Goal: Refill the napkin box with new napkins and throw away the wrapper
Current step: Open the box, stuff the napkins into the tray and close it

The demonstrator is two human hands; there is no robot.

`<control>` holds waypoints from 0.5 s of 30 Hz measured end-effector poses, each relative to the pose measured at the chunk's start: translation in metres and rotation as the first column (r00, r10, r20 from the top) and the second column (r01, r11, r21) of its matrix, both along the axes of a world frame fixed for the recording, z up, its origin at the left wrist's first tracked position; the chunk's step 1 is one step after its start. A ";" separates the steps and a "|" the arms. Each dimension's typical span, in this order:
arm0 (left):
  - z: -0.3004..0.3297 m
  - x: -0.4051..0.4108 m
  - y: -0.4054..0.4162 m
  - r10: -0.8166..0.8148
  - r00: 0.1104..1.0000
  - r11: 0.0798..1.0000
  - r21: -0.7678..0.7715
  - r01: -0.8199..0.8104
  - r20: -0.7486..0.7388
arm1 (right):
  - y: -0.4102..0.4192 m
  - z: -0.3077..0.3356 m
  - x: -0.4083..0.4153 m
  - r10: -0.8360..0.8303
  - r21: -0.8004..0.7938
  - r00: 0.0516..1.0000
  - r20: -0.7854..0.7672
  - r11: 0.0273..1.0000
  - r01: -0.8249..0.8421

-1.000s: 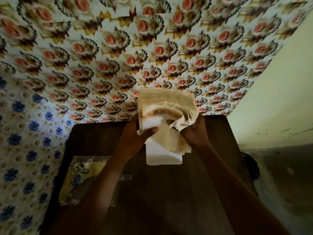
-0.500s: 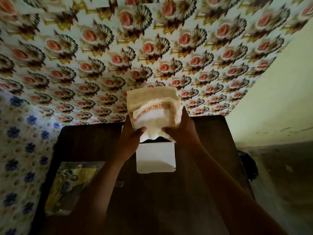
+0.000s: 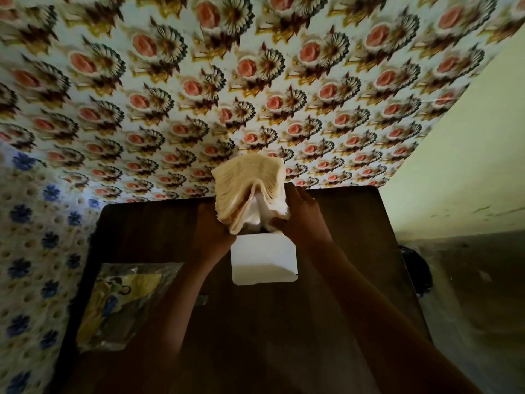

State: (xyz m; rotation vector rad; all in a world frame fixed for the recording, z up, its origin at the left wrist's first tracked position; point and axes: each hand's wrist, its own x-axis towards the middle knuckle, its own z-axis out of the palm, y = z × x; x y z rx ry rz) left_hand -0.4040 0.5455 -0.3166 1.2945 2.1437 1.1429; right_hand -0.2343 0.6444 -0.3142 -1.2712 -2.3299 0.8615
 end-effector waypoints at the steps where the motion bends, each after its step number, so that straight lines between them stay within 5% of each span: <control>1: 0.002 0.002 0.000 -0.012 1.000 1.000 0.022 0.012 0.019 | 0.003 0.000 0.001 0.006 0.011 1.000 0.028 1.000 -0.006; 7: -0.013 -0.012 0.003 -0.055 0.998 0.994 -0.099 0.054 -0.007 | 0.017 0.011 0.006 0.086 0.071 0.937 0.340 0.991 -0.116; 11: -0.015 -0.009 0.002 -0.069 0.996 0.988 -0.134 0.076 0.056 | 0.009 0.000 0.002 0.018 0.183 0.956 0.294 0.980 -0.075; 15: -0.013 -0.007 0.001 -0.066 0.992 0.990 -0.113 0.078 0.105 | 0.018 -0.009 0.002 0.080 0.014 0.972 0.223 0.996 -0.085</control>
